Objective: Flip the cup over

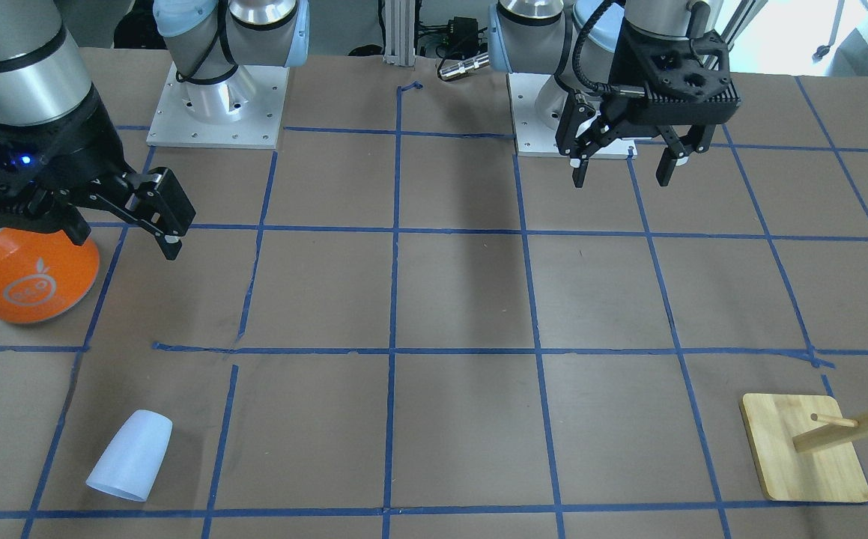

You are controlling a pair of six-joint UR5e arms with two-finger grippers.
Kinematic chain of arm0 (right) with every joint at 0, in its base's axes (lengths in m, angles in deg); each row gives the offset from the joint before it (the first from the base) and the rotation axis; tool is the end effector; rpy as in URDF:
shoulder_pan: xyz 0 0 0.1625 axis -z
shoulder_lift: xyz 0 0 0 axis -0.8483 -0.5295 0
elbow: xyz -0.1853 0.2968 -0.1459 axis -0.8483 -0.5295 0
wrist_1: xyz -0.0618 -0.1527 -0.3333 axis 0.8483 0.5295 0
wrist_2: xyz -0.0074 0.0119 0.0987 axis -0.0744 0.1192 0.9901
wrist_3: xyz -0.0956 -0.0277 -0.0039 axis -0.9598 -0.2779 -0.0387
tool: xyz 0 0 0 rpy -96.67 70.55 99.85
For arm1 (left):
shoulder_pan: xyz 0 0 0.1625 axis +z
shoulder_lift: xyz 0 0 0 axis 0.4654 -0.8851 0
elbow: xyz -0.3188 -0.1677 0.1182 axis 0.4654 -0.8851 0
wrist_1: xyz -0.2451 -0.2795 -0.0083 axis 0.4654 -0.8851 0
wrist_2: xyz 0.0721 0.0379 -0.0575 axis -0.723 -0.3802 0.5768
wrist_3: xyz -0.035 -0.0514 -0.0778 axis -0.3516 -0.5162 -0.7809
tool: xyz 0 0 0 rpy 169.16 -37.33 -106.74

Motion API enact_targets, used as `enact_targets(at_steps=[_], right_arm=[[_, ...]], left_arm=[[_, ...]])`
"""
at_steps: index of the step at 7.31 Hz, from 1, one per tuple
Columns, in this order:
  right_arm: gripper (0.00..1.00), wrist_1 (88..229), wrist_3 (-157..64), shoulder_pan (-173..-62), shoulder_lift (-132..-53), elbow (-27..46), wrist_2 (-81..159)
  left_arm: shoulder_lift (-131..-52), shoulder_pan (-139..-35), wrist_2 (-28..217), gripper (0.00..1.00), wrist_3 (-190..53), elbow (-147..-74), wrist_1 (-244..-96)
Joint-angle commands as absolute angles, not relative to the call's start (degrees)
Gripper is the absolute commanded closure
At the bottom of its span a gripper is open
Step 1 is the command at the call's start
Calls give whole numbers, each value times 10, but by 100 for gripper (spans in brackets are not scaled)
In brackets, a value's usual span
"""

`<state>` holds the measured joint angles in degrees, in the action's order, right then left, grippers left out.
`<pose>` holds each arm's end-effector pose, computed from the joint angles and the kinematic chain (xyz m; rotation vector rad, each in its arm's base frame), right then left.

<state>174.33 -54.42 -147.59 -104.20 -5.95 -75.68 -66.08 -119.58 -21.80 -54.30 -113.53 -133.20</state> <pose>0.1265 -0.5130 0.4736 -0.2448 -3.1060 0.1771 -0.1388 -0.4228 0.4740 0.0171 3.0468 -0.3219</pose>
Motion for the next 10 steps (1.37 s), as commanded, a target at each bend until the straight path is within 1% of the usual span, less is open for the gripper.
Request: enact_targets(at_steps=[1,10], right_arm=[[0,1744,-547,-1478,-1042,-56,-757],[0,1742,-553,-1471,-1037,-42,-758]], left_arm=[[-658,-1196,-218,0,-543,-1138,-1332],[-658,-1196,-217,0,-543,-1138,-1331]])
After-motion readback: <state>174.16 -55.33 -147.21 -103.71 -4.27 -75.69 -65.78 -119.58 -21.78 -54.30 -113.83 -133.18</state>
